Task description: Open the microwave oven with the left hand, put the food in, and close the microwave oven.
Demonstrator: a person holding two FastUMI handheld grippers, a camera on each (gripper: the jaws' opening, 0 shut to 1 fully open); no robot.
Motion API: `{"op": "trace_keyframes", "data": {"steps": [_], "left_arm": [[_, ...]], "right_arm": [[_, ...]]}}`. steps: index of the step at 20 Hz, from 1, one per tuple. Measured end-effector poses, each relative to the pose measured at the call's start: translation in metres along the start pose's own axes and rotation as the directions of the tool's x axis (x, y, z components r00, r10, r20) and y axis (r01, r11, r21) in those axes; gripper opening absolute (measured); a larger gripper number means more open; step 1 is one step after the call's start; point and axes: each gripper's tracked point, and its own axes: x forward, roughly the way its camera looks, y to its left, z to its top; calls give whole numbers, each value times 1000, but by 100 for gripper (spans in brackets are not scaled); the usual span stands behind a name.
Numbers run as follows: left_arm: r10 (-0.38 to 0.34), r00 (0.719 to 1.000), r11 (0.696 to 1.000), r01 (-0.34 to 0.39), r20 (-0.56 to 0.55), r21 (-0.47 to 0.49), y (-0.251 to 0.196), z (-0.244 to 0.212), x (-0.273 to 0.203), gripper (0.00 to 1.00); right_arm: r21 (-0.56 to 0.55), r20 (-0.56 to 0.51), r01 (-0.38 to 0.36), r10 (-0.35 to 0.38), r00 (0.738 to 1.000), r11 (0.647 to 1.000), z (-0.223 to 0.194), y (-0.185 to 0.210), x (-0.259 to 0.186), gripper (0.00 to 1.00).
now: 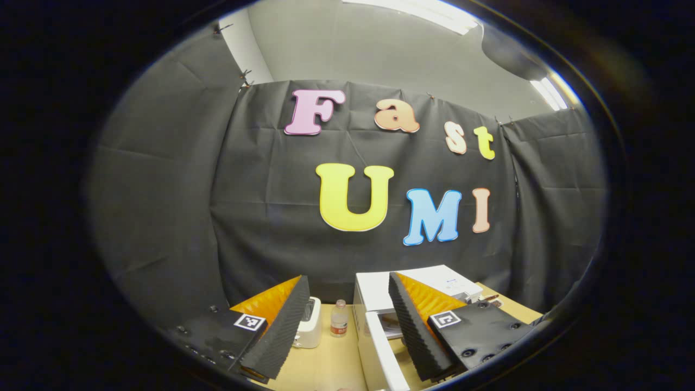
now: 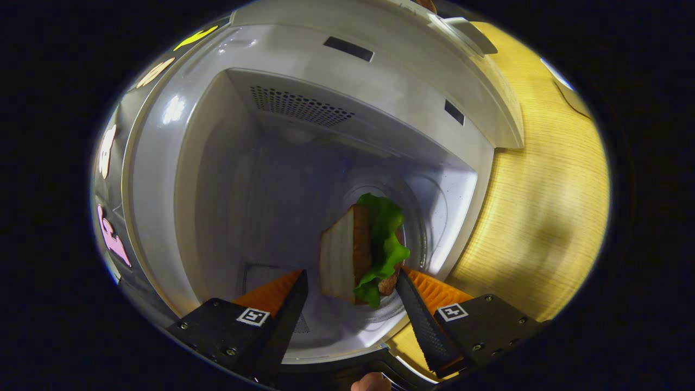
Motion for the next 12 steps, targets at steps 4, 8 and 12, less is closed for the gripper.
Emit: {"op": "trace_keyframes", "data": {"steps": [4, 8, 12], "left_arm": [[-2, 1000, 1000, 2, 7, -15, -5, -1, -1, 94], [-12, 1000, 1000, 12, 20, -23, -15, -3, 2, 94], [-48, 998, 999, 48, 30, -4, -42, -4, 6, 96]], "right_arm": [[-50, -11, -32, 32, 999, 998, 6, 1, -24, 96], [-159, -47, -54, 48, 998, 986, 9, 0, -54, 96], [-303, -60, -78, 63, 996, 950, 20, 1, -92, 96]]}}
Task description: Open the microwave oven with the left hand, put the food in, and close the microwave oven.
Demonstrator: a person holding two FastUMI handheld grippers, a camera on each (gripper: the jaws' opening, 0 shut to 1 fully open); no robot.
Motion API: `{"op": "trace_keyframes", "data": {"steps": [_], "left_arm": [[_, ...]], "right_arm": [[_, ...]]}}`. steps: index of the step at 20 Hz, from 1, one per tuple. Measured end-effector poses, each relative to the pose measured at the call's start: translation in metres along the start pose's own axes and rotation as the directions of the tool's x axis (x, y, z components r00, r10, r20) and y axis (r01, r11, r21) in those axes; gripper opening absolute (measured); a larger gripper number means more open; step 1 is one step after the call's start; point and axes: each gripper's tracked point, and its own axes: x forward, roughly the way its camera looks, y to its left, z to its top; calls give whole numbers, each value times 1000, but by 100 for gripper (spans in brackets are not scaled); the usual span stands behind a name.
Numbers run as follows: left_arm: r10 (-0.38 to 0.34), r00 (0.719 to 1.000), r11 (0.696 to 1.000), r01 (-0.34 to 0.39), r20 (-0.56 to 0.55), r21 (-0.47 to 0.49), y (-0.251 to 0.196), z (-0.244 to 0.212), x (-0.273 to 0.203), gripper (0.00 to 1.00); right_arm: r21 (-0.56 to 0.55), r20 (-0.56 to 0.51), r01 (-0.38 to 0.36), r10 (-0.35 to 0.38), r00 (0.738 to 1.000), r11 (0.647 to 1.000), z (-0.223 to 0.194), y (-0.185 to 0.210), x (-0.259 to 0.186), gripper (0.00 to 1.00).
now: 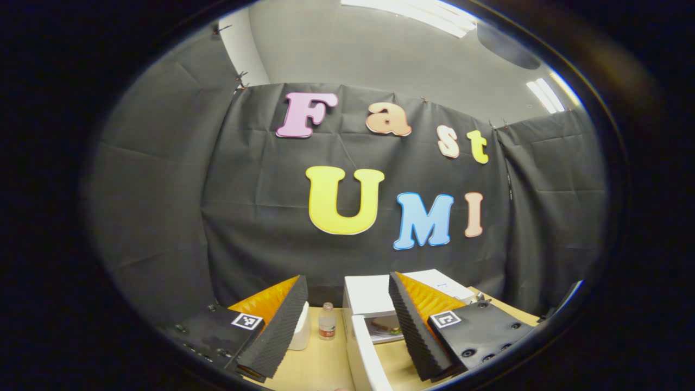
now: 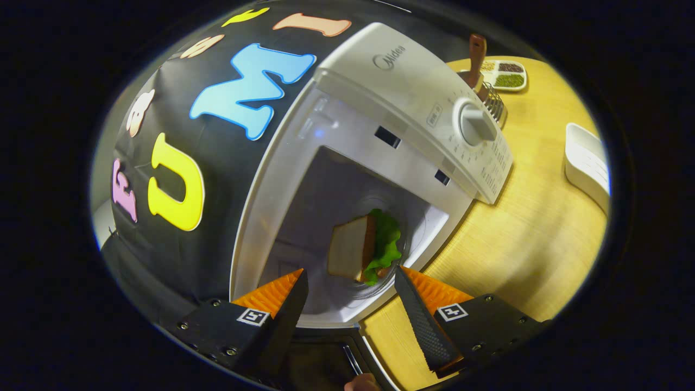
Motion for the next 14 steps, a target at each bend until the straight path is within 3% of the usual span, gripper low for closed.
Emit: {"op": "trace_keyframes", "data": {"steps": [2, 6, 14], "left_arm": [[-29, 1000, 1000, 29, 5, -2, -18, 0, 5, 94], [-78, 997, 997, 78, 27, 3, -50, 4, 14, 94], [-105, 994, 994, 105, 25, -4, -89, -3, 19, 94]], "right_arm": [[-141, -16, 4, -7, 1000, 990, 4, -4, -21, 97], [-392, 6, -7, 10, 1000, 920, 28, 2, -71, 96], [-612, 134, -15, 123, 983, 791, 99, 40, -159, 96]]}}
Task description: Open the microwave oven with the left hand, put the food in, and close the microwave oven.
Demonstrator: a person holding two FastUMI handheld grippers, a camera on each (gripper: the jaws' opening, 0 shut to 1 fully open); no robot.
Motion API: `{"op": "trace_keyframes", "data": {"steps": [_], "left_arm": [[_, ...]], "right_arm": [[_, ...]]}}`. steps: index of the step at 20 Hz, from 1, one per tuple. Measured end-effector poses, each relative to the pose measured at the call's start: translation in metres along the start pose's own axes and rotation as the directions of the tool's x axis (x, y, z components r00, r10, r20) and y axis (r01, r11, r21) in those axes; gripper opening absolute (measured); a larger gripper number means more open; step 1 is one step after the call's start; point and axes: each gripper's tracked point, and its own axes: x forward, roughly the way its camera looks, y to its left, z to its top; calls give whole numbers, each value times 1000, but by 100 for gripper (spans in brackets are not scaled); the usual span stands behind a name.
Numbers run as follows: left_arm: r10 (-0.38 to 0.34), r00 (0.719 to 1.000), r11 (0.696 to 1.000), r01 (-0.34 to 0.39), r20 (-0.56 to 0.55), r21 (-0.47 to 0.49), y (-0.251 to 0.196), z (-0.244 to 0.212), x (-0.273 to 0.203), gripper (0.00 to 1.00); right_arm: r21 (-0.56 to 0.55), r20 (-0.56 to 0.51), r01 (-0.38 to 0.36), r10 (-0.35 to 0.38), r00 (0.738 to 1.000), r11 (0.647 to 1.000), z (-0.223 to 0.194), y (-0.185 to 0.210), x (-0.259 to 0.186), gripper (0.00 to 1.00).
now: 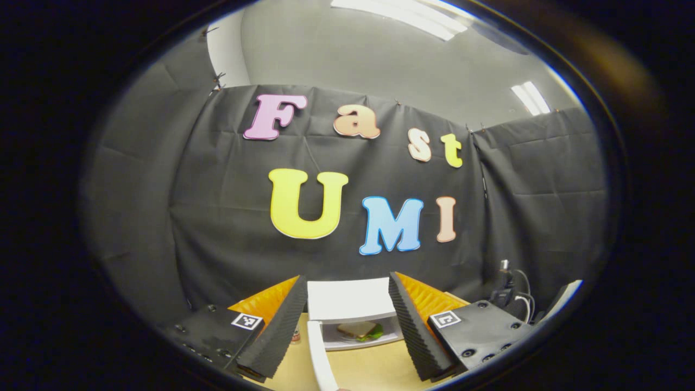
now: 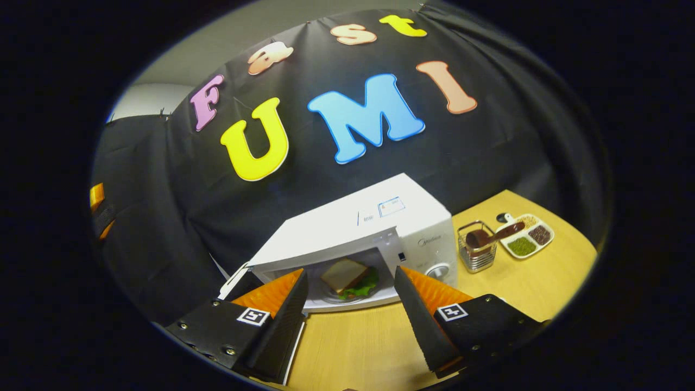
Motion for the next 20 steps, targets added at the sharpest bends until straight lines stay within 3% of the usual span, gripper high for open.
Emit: {"op": "trace_keyframes", "data": {"steps": [9, 15, 20], "left_arm": [[32, 999, 994, -33, 19, 99, -19, -9, -1, 94], [64, 997, 991, -67, 33, 117, -19, -24, -22, 96], [89, 996, 987, -86, -17, 138, -13, -49, -35, 94]], "right_arm": [[-96, 207, 137, -115, 972, 986, 94, -15, -89, 96], [-174, 317, 189, -126, 940, 966, 132, -12, -130, 95], [-227, 357, 179, -89, 930, 957, 150, 7, -146, 96]]}}
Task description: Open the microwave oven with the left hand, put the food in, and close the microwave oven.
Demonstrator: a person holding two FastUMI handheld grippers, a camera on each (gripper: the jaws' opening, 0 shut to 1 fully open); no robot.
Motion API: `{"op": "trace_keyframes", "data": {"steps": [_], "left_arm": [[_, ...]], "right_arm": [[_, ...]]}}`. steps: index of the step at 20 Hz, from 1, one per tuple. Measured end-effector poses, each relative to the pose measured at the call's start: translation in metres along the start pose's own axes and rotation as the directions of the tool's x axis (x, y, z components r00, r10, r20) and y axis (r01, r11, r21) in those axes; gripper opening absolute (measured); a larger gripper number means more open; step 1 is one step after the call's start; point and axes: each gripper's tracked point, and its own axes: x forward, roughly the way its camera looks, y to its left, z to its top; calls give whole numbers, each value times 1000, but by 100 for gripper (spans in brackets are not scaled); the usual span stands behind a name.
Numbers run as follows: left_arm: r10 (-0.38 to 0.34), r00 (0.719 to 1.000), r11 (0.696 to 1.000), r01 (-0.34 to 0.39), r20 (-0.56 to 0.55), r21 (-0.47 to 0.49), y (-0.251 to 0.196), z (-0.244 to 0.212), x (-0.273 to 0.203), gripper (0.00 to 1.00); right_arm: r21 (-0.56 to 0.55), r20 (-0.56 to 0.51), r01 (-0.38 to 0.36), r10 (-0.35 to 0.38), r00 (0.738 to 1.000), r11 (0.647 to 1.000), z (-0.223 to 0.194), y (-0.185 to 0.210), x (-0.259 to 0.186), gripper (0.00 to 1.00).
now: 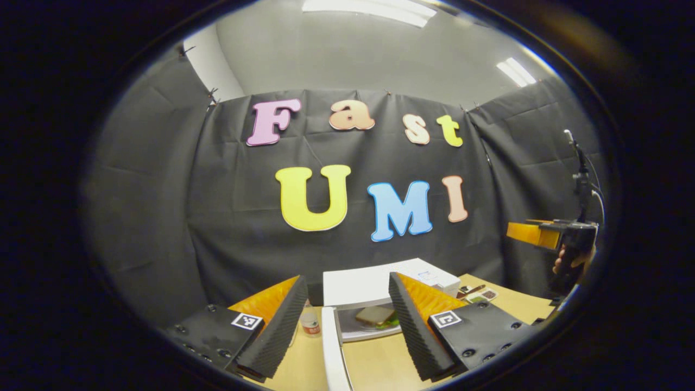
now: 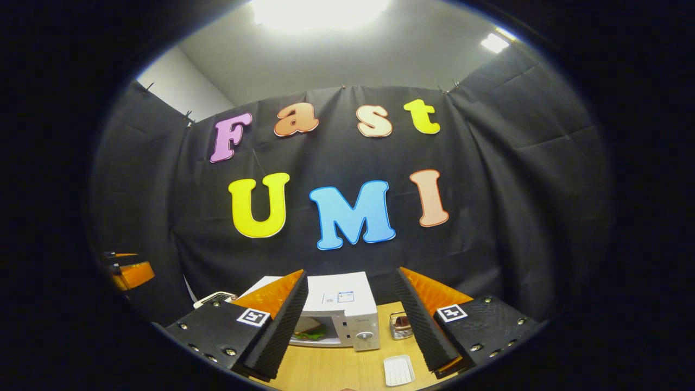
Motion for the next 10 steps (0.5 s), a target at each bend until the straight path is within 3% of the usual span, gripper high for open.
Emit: {"op": "trace_keyframes", "data": {"steps": [1, 5, 6, 8, 9, 10], "left_arm": [[4, 1000, 1000, -4, -6, 4, 1, -2, -2, 99], [-17, 999, 1000, 18, -36, 10, 2, -9, -12, 90], [-27, 999, 1000, 28, -45, 11, 4, -12, -14, 68], [27, 998, 999, -25, -65, 28, 26, -24, -18, 26], [-6, 995, 1000, 7, -95, 0, 20, -34, -23, 5], [0, 994, 1000, -2, -112, -12, 25, -43, -31, 7]], "right_arm": [[1, 9, -2, 2, 1000, 1000, 4, 2, 0, 96], [28, 11, -9, 8, 1000, 1000, 5, 5, 0, 96], [29, 10, -10, 9, 1000, 1000, 6, 7, -1, 96], [26, 10, -16, 15, 1000, 1000, 5, 9, 1, 96], [22, 10, -20, 20, 1000, 1000, 5, 11, 1, 96], [19, 8, -23, 23, 1000, 1000, 4, 13, 2, 96]]}}
